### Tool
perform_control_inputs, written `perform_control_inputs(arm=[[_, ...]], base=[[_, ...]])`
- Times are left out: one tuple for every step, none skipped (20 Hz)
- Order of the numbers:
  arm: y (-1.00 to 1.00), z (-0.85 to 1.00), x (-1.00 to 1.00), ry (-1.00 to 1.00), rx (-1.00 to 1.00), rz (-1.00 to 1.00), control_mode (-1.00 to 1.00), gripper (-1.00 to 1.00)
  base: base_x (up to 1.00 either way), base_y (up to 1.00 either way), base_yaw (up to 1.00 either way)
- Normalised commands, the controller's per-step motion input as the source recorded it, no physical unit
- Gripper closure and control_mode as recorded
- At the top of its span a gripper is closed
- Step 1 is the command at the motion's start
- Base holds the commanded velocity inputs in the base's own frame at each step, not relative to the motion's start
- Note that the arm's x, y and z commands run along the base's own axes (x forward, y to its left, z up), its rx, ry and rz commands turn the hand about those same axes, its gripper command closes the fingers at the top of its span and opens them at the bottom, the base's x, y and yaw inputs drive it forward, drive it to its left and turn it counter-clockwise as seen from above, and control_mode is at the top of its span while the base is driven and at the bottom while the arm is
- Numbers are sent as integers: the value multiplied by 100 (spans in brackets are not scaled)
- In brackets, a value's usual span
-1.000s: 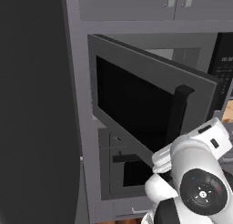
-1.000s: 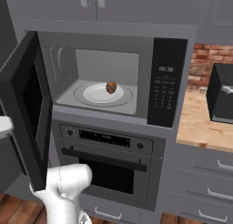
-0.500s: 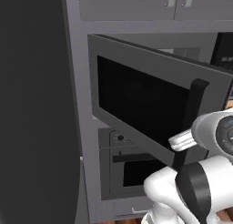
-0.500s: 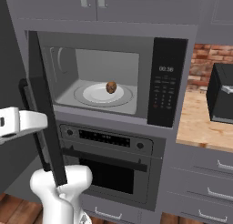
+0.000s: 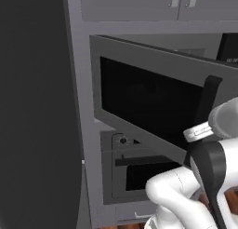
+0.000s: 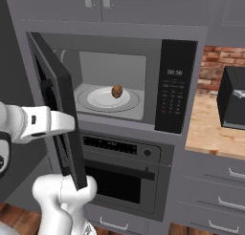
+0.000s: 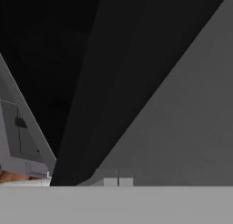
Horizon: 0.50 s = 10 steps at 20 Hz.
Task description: Transport the chicken drumstick from the fridge to the microwave and turn on the microwave.
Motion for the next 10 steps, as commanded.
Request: perform_control_inputs(arm=[[0,-26,43,-9,0,0,-100,100],[0,-29,46,-9,0,0,-100,100],[0,-29,46,-11,0,0,-100,100],[0,-31,47,-11,0,0,-100,100],[0,-32,47,-12,0,0,-100,100],[0,-34,51,-11,0,0,-100,100],[0,-37,51,-13,0,0,-100,100],[0,-37,54,-13,0,0,-100,100],[0,-43,60,-13,0,0,-100,100],[0,-41,59,-14,0,0,-100,100]], base=[[0,0,0],[0,0,0],[0,0,0],[0,0,0],[0,0,0],[0,0,0],[0,0,0],[0,0,0],[0,0,0],[0,0,0]])
